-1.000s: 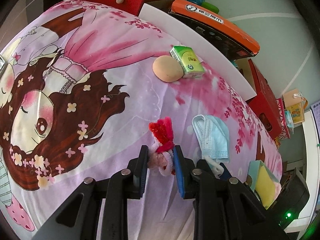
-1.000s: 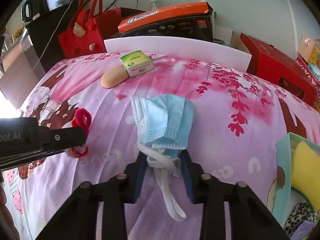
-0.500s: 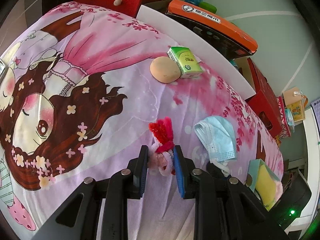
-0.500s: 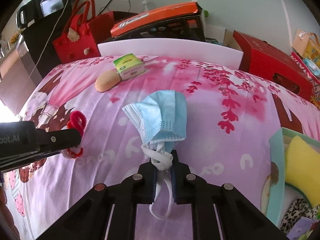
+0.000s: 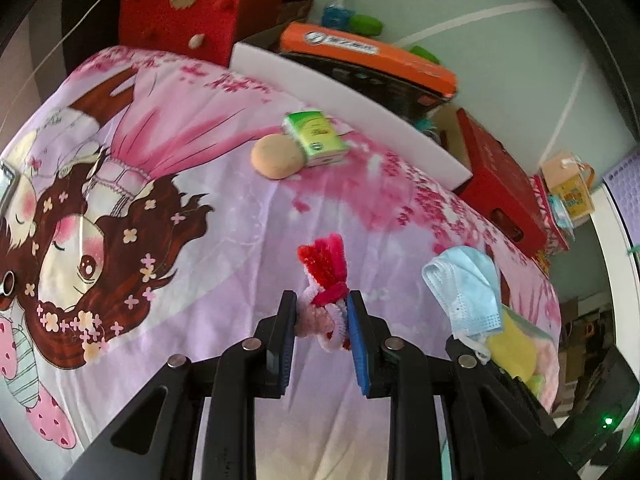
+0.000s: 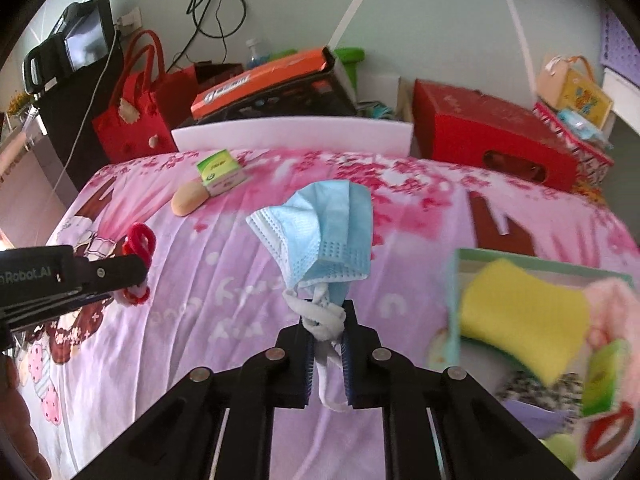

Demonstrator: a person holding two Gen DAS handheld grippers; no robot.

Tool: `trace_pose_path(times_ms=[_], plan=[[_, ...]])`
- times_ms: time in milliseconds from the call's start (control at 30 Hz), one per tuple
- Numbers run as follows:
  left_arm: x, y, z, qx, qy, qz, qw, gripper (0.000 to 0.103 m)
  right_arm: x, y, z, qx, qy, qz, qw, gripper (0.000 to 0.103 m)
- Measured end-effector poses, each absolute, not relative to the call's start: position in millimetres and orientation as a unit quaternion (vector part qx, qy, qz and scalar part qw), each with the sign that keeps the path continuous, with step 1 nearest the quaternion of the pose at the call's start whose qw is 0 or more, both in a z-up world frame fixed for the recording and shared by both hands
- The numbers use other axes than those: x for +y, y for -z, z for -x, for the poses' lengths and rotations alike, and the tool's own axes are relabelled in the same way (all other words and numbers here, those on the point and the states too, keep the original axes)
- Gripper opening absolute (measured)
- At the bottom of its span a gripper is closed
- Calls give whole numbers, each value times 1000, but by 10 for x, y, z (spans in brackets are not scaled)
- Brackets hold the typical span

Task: Organize soft objects
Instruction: 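Carry the hair tie and face mask over the white tray with both tools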

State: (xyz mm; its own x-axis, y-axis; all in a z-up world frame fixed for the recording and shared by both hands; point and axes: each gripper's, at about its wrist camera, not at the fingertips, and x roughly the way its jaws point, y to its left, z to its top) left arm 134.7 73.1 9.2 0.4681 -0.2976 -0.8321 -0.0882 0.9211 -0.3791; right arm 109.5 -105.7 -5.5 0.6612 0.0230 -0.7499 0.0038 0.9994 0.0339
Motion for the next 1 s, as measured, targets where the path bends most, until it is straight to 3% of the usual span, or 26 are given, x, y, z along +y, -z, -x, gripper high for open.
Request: trace_pose_path(times_ms=[500, 1000], plan=[[330, -512, -978, 473, 111, 122, 866, 26, -1534, -434, -446, 371, 49, -32, 927, 12], [-233, -615, -870, 462, 191, 87, 861, 26, -2053, -462, -243, 368, 99, -71, 922, 12]])
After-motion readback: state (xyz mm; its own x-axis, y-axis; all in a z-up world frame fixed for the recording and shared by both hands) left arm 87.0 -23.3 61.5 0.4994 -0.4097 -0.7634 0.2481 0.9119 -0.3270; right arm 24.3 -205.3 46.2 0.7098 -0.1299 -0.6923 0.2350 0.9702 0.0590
